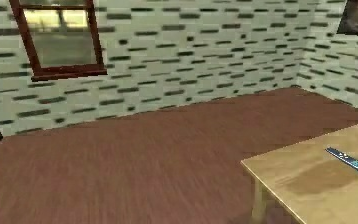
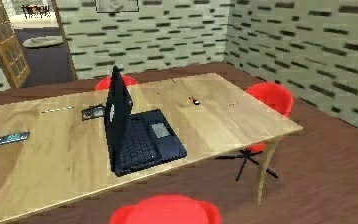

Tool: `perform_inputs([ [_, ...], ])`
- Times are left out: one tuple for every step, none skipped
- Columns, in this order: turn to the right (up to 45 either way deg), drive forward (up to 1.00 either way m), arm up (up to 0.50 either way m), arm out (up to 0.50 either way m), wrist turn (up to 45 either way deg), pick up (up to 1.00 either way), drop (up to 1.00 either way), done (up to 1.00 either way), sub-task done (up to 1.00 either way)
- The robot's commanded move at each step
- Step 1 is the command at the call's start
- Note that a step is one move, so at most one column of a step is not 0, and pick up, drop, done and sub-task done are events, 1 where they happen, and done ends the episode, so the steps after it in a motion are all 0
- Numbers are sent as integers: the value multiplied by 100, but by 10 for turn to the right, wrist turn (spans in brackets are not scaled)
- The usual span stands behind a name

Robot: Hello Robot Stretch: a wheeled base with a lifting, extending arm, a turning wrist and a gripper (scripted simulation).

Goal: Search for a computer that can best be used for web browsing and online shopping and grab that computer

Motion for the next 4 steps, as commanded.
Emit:
perform_inputs([
  [0,85,0,0,0,0,0,0,0],
  [270,0,0,0,0,0,0,0,0],
  [0,20,0,0,0,0,0,0,0],
  [390,0,0,0,0,0,0,0,0],
])
